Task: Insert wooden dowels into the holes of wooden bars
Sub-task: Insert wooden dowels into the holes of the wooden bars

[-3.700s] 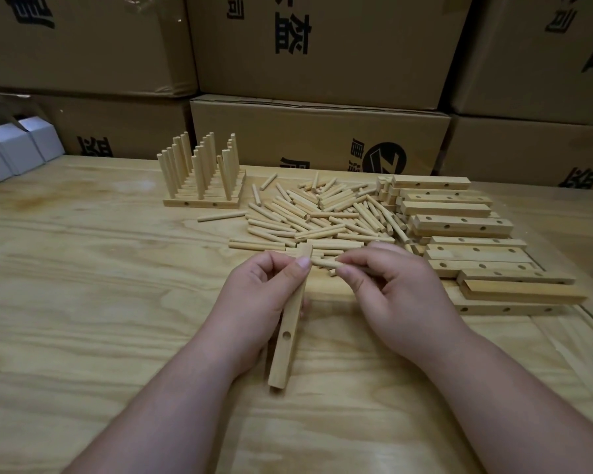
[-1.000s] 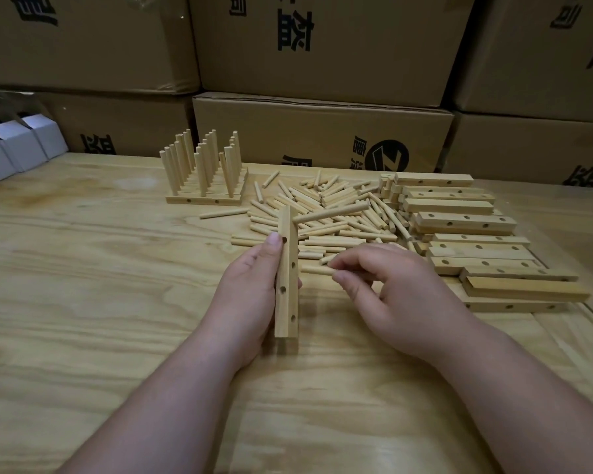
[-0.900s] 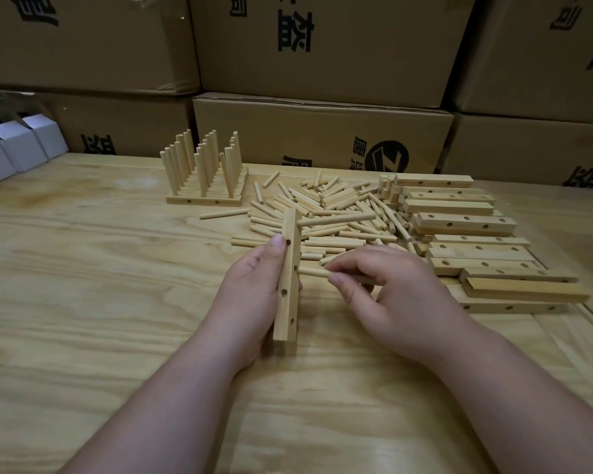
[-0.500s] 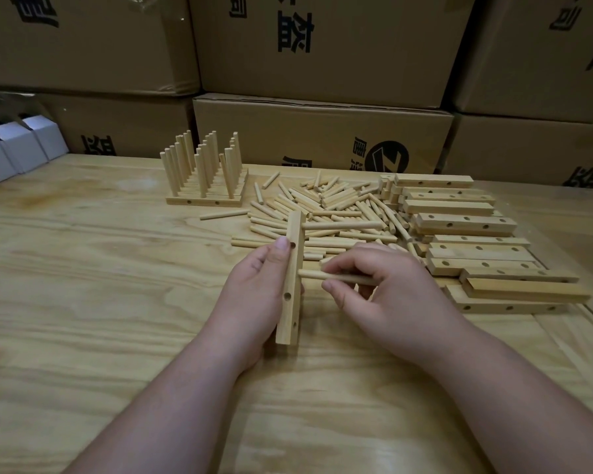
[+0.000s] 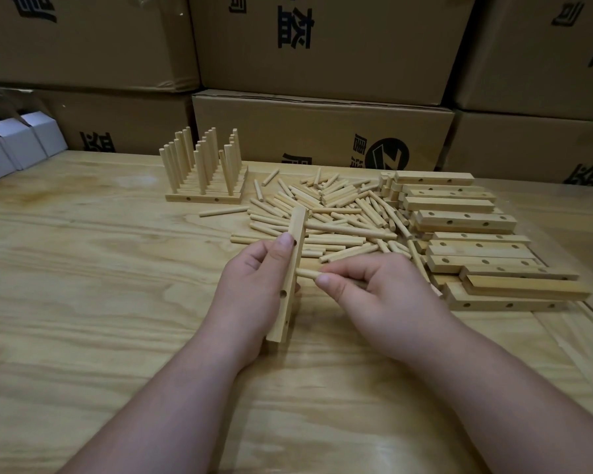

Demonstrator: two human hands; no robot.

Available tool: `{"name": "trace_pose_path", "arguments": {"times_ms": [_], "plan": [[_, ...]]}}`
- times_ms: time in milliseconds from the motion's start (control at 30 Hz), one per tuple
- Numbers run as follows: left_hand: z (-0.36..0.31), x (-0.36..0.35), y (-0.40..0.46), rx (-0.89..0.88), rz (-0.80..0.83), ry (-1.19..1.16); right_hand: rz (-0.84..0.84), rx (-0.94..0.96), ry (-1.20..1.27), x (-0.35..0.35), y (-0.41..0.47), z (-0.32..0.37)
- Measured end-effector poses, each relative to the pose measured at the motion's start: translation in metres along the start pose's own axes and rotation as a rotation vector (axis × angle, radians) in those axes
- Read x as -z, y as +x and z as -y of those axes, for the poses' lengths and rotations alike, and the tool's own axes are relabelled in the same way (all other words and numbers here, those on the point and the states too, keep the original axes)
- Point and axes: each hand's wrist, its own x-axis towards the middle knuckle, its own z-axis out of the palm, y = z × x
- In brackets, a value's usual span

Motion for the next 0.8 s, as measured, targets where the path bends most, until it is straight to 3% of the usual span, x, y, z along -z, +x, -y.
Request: {"name": "trace_pose_path", "arguments": {"times_ms": [233,400,667,800], "plan": [[0.0,0.001,-0.004,-0.074,0.031,0.034,0.086,-0.241,0.178,0.002,0.003,0.009],[0.0,0.0,-0.006,-0.122,0.051,0.061,0.182,-0.486,0.464,0.004,0.003,0.009],[0.0,0.001,-0.006,-0.054,0.118,0.067,0.085,-0.307,0.339,0.013,0.011,0.008],[-0.001,0.001,-0.003,0.005,0.042,0.032,0.04,-0.277,0.307,0.028,0.011,0.003]]}}
